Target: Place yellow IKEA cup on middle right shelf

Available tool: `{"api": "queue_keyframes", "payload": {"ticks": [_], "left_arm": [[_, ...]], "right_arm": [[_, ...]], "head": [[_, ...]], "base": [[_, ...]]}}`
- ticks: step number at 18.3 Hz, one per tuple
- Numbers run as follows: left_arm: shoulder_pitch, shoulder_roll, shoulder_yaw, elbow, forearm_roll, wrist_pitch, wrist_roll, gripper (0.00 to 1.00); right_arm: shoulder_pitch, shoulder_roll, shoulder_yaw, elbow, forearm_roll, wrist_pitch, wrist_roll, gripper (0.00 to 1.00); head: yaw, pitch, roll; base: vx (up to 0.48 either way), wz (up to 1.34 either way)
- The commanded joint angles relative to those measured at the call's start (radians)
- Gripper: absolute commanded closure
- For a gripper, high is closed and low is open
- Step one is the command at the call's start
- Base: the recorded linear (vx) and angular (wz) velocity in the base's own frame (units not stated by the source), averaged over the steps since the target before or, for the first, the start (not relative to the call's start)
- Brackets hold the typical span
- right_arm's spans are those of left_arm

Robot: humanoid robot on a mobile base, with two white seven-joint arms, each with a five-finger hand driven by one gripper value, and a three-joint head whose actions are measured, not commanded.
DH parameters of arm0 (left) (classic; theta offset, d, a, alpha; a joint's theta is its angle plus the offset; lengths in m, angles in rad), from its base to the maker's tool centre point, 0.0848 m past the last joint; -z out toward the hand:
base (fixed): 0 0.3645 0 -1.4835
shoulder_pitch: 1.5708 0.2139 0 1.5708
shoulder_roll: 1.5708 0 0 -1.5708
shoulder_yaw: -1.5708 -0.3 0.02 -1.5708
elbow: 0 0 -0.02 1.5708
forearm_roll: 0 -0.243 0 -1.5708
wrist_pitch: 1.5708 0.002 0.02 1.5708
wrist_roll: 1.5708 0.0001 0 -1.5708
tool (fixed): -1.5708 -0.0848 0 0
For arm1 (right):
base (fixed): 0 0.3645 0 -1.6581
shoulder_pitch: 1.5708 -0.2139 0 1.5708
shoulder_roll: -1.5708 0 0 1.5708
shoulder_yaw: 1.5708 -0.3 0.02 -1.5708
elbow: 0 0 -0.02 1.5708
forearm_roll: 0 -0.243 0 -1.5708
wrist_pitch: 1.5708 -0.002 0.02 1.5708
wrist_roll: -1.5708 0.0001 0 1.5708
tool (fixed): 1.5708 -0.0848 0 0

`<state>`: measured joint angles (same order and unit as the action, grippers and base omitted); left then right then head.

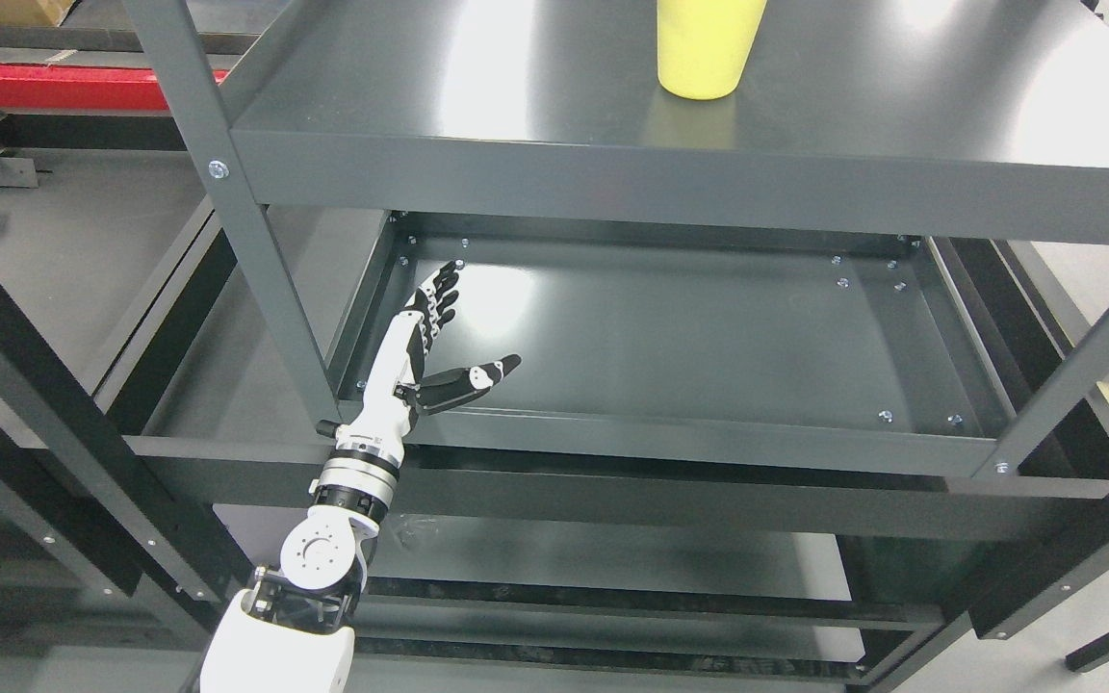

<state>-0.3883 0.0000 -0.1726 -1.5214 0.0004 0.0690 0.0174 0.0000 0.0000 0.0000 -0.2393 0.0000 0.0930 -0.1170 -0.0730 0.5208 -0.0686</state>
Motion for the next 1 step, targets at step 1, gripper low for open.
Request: {"api": "queue_keyframes", "payload": {"ticks": [1], "left_arm": [[0.000, 0.017, -0.008, -0.016, 0.032, -0.005, -0.001, 0.01]], "right_arm": [[0.014, -0.017, 0.017, -0.002, -0.025, 0.001, 0.000, 0.01]], "head": [[0.0000, 0.000, 0.000]], "base": [[0.000, 0.00]]}}
